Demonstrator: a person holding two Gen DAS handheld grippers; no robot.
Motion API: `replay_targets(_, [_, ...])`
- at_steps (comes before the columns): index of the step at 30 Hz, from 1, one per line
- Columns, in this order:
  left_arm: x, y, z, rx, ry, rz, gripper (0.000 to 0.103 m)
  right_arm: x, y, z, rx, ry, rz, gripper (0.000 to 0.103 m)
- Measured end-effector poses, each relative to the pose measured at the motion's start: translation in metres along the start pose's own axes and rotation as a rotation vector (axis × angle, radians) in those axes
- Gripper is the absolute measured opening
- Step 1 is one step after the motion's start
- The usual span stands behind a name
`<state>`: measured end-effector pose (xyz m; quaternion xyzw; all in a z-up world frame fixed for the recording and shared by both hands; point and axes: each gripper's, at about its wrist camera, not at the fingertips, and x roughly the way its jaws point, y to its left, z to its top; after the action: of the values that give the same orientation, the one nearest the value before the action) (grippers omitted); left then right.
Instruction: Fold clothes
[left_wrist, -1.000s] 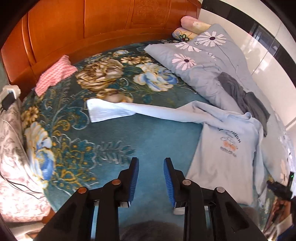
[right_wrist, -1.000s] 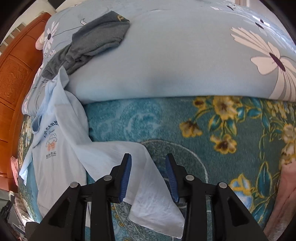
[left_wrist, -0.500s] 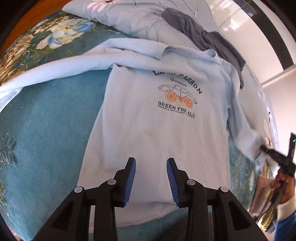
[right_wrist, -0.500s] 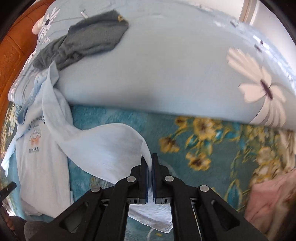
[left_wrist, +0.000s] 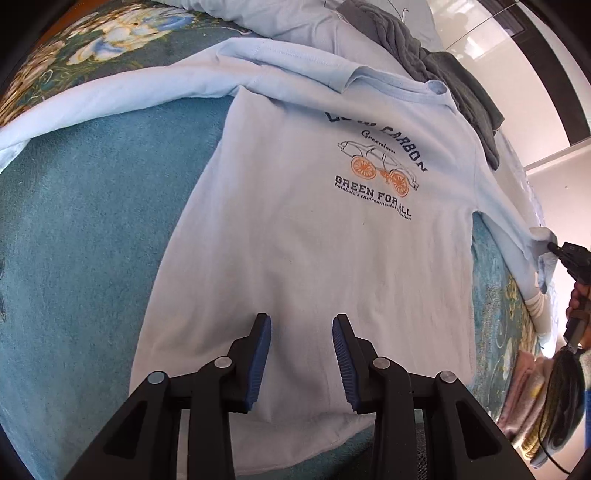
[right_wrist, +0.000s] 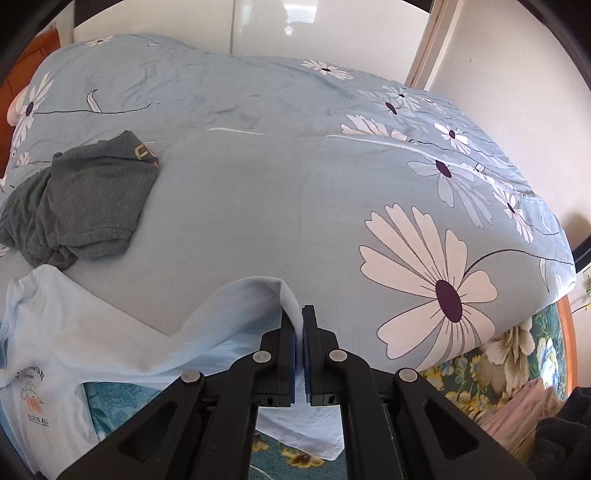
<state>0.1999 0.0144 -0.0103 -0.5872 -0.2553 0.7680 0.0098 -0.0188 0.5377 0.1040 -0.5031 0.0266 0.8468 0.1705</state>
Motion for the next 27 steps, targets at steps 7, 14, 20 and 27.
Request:
replay_targets(7, [-0.038, 0.020, -0.007, -0.083, -0.118, 0.004, 0.046, -0.062, 0.011, -0.017, -0.024, -0.169, 0.074, 0.064])
replay_targets(14, [-0.046, 0.053, -0.014, -0.218, -0.137, 0.049, 0.046, -0.082, 0.038, -0.124, 0.007, 0.003, 0.530, 0.064])
replay_targets(20, [-0.049, 0.069, -0.031, -0.291, -0.120, 0.060, 0.046, -0.047, 0.092, -0.230, -0.020, 0.232, 0.673, 0.060])
replay_targets(27, [-0.036, 0.093, -0.058, -0.412, -0.062, 0.056, 0.046, -0.027, 0.103, -0.268, 0.123, 0.305, 0.731, 0.035])
